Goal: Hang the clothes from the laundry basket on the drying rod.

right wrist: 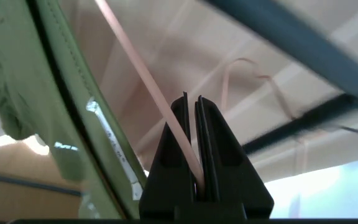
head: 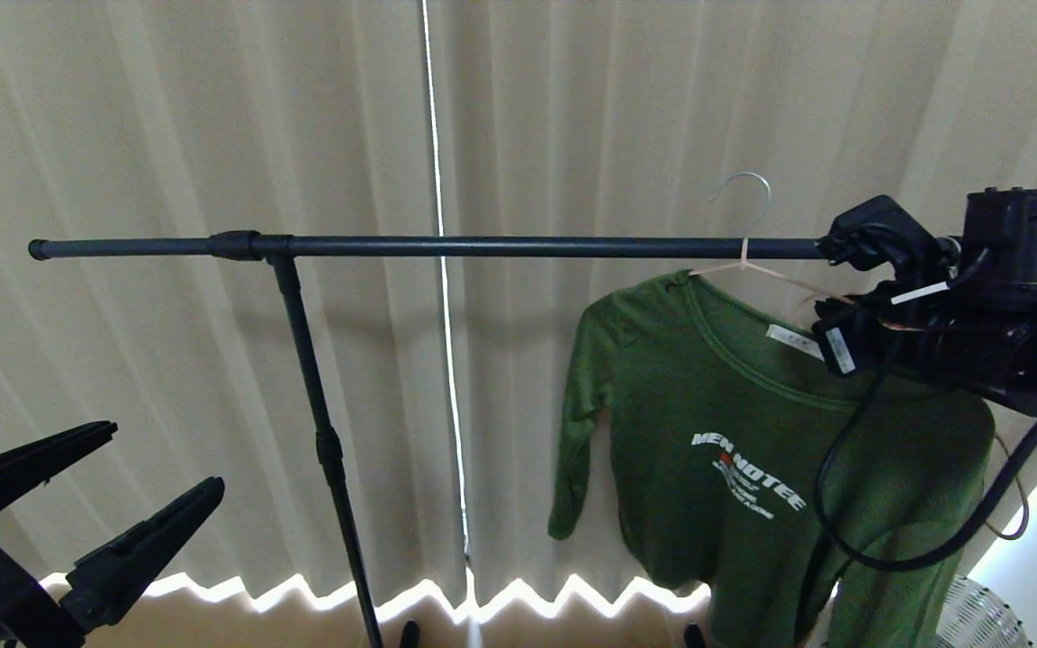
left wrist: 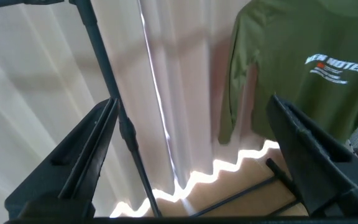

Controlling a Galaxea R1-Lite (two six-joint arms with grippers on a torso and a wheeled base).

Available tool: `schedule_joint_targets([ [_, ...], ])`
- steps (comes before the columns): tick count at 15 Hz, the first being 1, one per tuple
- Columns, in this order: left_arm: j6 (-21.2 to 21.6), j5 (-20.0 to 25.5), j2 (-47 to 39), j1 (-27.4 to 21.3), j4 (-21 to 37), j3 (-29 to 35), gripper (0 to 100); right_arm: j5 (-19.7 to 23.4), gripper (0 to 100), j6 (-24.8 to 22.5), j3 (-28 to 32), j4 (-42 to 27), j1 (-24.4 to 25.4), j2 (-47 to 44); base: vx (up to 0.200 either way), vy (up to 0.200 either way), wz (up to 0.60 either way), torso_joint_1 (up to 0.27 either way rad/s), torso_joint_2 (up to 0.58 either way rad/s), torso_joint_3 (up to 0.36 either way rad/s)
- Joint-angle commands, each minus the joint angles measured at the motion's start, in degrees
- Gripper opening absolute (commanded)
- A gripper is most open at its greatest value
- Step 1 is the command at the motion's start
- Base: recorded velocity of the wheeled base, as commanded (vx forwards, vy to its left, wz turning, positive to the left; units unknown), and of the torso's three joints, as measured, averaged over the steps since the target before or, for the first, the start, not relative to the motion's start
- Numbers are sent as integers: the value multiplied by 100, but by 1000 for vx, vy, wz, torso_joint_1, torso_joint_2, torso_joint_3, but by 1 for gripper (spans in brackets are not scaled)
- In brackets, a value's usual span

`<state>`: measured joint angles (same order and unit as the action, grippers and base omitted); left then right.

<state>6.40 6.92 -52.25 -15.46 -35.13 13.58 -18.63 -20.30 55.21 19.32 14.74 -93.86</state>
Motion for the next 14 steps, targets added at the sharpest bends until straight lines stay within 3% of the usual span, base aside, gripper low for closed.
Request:
schedule_joint_targets([
  [1, 2, 2, -49, 25, -2, -5, 100, -9, 0, -1, 201, 1, 3, -476, 0, 0, 0, 0, 0, 0],
  [4, 10, 2, -49, 25, -2, -13, 100, -53, 0, -1, 262, 10, 12, -766, 0, 0, 0, 0, 0, 0],
  [14, 10, 11, -49, 25, -2, -48, 100, -115, 0, 35, 227, 1, 759, -889, 0, 0, 0, 0, 0, 0],
])
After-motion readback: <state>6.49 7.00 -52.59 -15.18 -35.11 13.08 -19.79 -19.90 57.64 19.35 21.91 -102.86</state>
